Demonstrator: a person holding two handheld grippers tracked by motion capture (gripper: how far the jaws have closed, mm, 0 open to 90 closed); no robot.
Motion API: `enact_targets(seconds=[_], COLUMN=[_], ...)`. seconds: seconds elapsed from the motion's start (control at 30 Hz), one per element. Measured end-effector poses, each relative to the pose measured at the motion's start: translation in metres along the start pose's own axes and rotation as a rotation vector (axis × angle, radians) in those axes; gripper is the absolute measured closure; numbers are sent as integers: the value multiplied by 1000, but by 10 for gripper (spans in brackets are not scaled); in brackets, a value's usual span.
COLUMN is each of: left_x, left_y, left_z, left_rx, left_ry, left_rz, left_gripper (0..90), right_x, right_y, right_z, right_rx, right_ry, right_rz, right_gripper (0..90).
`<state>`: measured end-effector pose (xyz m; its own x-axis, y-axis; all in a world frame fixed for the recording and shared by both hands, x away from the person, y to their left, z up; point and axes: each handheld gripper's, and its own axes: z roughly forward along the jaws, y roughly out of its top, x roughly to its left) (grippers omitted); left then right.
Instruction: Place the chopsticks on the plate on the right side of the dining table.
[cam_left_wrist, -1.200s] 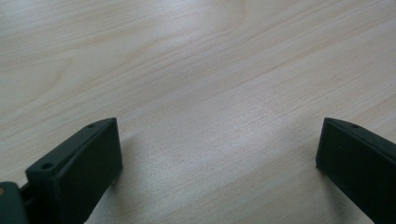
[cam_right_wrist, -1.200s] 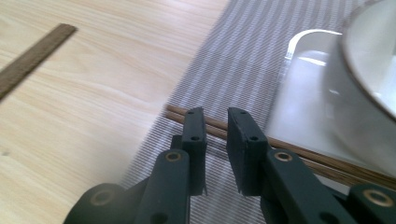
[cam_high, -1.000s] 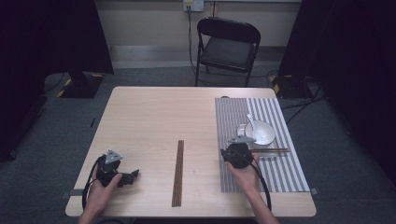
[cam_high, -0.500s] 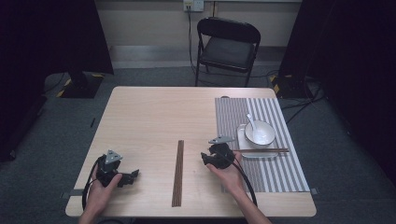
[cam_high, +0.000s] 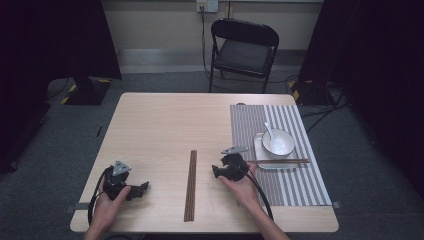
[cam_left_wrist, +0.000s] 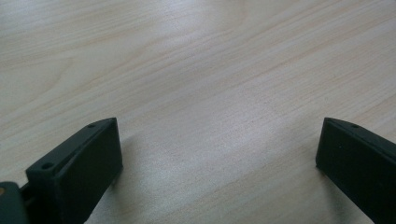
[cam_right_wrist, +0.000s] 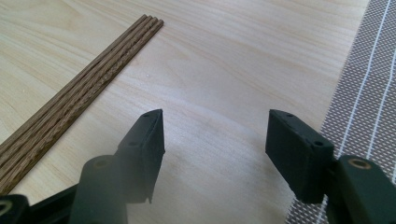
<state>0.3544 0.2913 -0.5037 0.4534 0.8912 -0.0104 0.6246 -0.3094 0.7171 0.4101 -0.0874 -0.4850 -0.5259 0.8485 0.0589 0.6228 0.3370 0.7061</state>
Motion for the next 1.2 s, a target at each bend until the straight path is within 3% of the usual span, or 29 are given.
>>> enact_targets(seconds=[0.13,0.57,1.03,1.2], left_x=[0,0,0,0], left_y=[0,0,0,0], left_z=[0,0,0,0], left_rx=[0,0,0,0], left_ry=[0,0,0,0], left_rz=[1,0,0,0], left_gripper=[0,0,0,0], right_x=[2,-1,-6,-6], right_y=[0,-2,-4,-4], right_z=[0,2,0,0], right_rx=[12,14,1,-1], right_ry=[-17,-58,-68,-51], right_rz=[-10,24,54,55], right_gripper=[340,325,295,297])
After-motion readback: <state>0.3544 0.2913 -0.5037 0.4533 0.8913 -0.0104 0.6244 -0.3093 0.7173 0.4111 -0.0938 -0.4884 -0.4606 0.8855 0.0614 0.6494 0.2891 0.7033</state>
